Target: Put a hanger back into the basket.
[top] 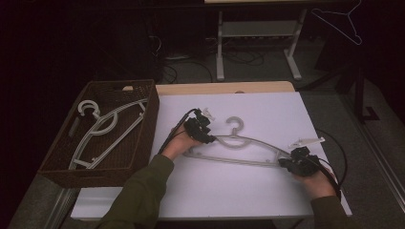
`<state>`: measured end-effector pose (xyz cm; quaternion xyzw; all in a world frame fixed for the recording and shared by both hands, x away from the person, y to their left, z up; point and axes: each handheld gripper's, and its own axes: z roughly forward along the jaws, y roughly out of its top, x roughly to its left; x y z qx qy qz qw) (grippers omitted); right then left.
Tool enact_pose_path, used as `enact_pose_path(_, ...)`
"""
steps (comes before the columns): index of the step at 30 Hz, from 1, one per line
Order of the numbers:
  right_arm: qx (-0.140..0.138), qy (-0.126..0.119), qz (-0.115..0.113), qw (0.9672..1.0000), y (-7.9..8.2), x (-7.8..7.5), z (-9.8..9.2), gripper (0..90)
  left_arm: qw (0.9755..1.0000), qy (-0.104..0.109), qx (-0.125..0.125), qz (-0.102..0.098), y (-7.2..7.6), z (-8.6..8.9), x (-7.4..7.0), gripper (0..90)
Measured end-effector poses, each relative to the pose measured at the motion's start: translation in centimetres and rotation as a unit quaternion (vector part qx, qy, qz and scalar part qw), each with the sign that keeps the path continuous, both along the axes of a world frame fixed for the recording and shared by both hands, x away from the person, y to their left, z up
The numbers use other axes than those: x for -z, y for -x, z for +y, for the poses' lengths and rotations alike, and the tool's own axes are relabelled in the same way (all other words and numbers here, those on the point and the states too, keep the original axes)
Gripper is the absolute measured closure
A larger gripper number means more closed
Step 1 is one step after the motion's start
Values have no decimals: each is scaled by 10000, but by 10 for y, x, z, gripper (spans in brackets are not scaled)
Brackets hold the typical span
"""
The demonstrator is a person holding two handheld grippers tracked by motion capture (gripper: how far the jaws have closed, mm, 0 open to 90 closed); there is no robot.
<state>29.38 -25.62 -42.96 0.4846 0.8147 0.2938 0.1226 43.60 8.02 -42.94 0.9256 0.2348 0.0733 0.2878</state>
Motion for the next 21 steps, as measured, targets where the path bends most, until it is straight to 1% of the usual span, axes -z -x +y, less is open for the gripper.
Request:
enact_pose_path(1, 4, 15, 33, 10000, 0, 1, 1, 899, 10000, -35, 34, 9, 0, -1, 1, 525)
enact_pose_path(3, -43, 42, -16, 10000, -1, 2, 1, 899, 10000, -80, 41, 9, 0, -2, 4, 525)
enact_pose_path(4, 17, 12, 73, 10000, 0, 2, 2, 899, 9999, -84, 64, 13, 0, -3, 4, 525)
enact_pose_path(5, -47, 44, 10, 10000, -1, 3, 2, 899, 10000, -76, 60, 19, 0, -4, 4, 529)
enact_pose_path(6, -17, 18, 63, 10000, 0, 3, 2, 899, 9999, -98, 93, -17, -1, -5, 4, 536)
enact_pose_path(8, -55, 34, 37, 10000, -1, 3, 2, 899, 9999, -91, 107, -39, -1, -7, 4, 566)
enact_pose_path(9, -68, 38, 22, 10000, -1, 3, 2, 899, 9998, -129, 137, -72, -1, -7, 3, 582)
enact_pose_path(10, -26, 13, 85, 10000, 0, 3, 3, 899, 9998, -127, 173, -63, -1, -9, 3, 602)
enact_pose_path(11, -78, 39, 6, 10000, -1, 3, 2, 899, 9997, -132, 194, -76, 0, -9, 3, 634)
enact_pose_path(12, -27, 11, 70, 10000, 0, 3, 3, 899, 9996, -138, 234, -84, 0, -10, 3, 665)
enact_pose_path(13, -25, 7, 70, 10000, 0, 3, 3, 899, 9995, -141, 245, -117, 1, -11, 3, 690)
enact_pose_path(14, -28, 8, 70, 10000, 0, 3, 3, 899, 9994, -169, 260, -165, 2, -12, 3, 706)
enact_pose_path(17, -40, 11, 64, 10000, 0, 3, 3, 898, 9992, -176, 306, -182, 2, -11, 2, 718)
enact_pose_path(20, -52, -35, 21, 10000, 0, 2, 3, 898, 9987, -216, 443, -111, 3, -10, 2, 735)
enact_pose_path(21, -70, -20, 16, 10000, 1, 1, 3, 898, 9987, -185, 471, -46, 4, -9, 2, 742)
